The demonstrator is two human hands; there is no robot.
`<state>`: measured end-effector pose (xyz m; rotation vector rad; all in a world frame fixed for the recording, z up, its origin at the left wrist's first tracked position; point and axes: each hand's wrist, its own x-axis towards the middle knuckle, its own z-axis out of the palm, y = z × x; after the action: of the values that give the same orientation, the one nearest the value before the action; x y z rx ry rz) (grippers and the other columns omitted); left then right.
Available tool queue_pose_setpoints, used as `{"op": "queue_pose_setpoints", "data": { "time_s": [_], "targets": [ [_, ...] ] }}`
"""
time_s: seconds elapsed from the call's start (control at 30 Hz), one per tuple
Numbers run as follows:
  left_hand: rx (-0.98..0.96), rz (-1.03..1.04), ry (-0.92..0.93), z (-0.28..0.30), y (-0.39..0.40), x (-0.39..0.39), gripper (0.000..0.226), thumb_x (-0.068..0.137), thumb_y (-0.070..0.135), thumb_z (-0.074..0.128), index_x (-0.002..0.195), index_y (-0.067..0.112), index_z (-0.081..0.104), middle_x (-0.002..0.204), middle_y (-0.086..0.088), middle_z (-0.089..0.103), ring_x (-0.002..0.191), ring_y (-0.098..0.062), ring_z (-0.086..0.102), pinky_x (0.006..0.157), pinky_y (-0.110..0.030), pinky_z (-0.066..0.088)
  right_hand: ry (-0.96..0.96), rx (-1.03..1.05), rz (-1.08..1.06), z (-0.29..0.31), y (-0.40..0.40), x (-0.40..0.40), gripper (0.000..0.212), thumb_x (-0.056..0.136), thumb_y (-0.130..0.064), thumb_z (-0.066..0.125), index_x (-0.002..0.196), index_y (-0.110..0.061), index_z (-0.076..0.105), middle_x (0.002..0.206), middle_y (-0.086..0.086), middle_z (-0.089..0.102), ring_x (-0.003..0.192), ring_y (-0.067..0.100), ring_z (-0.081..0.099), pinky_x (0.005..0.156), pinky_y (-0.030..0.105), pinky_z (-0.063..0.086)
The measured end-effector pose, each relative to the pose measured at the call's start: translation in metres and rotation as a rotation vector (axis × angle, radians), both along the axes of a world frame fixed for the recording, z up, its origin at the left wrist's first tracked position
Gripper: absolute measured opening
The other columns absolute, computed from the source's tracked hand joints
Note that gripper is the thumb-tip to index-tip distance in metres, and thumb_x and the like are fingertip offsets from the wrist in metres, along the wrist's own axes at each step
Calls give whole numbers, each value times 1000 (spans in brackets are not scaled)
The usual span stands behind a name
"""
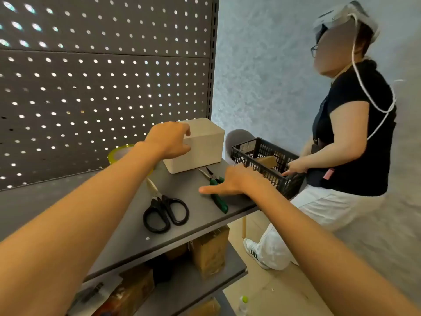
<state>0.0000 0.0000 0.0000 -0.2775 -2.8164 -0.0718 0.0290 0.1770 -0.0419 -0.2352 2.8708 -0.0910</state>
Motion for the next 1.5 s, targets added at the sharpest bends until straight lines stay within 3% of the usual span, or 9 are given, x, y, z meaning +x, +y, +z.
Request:
{"op": "queue_pose_setpoints", "data": {
  "time_s": [0.1, 0.23, 0.4, 0.53, 0.7, 0.97, 1.13, 1.3, 1.5],
  "targets": [
    [18, -2, -34, -4, 1, -8, 43, 85, 29, 56, 126, 18, 50, 121, -5, 59, 110, -26, 54, 85, -35, 41, -128, 53, -15, 3, 1, -2, 107, 60, -84, 54, 130, -4, 44, 131, 18, 45, 119, 37, 45, 98, 49, 42],
    [44, -16, -98, -11, 6, -16, 46, 84, 28, 58, 127, 17, 48, 121, -9, 59, 108, -27, 55, 78, -35, 43, -118, -3, 20, 9, 1, -2, 84, 76, -61, 63, 132, -2, 42, 133, 18, 46, 119, 33, 46, 99, 39, 41],
    [8, -31, -122, -15, 12, -21, 38, 89, 20, 55, 125, 9, 47, 114, -14, 59, 101, -31, 55, 70, -33, 37, -89, -21, 23, 8, 2, 0, 49, 77, -50, 64, 100, -10, 48, 110, 15, 48, 106, 32, 48, 88, 39, 45],
    [20, -24, -99, -15, 13, -21, 35, 90, 17, 54, 123, 8, 48, 114, -15, 59, 101, -32, 55, 71, -34, 39, -13, 10, 4, 1, 6, 2, 60, 80, -53, 58, 114, -5, 53, 122, 16, 43, 113, 39, 42, 95, 48, 42],
    [45, -22, -49, -4, 14, -9, 34, 90, 16, 54, 122, 6, 48, 111, -16, 59, 100, -32, 54, 67, -32, 34, 81, 21, -9, -1, 14, 10, 71, 87, -50, 51, 137, -2, 32, 137, 18, 33, 124, 42, 33, 100, 50, 37],
    [91, 55, 77, 35, 11, 39, 36, 87, 16, 55, 122, 9, 49, 109, -16, 59, 92, -32, 51, 67, -33, 33, 296, -58, 58, 23, 27, 41, 61, 93, -43, 44, 138, -5, 29, 139, 17, 35, 127, 42, 31, 99, 50, 34],
    [71, 127, 150, 56, 6, 89, 37, 84, 17, 57, 119, 9, 51, 110, -17, 60, 99, -35, 53, 70, -34, 36, 421, -125, 169, 37, 29, 74, 50, 89, -41, 50, 125, -6, 41, 128, 14, 44, 117, 38, 41, 91, 46, 38],
    [71, 229, 210, 69, -2, 155, 35, 83, 19, 58, 116, 10, 52, 106, -18, 61, 92, -35, 54, 70, -36, 39, 539, -210, 283, 46, 22, 112, 46, 85, -42, 52, 115, -7, 47, 112, 11, 50, 100, 32, 50, 77, 40, 41],
    [25, 385, 237, 79, -15, 247, 37, 83, 19, 58, 118, 10, 52, 102, -20, 61, 83, -34, 52, 71, -38, 41, 565, -286, 431, 53, 1, 166, 34, 86, -43, 53, 91, -15, 36, 84, 1, 35, 80, 23, 35, 64, 34, 31]
  ]
}}
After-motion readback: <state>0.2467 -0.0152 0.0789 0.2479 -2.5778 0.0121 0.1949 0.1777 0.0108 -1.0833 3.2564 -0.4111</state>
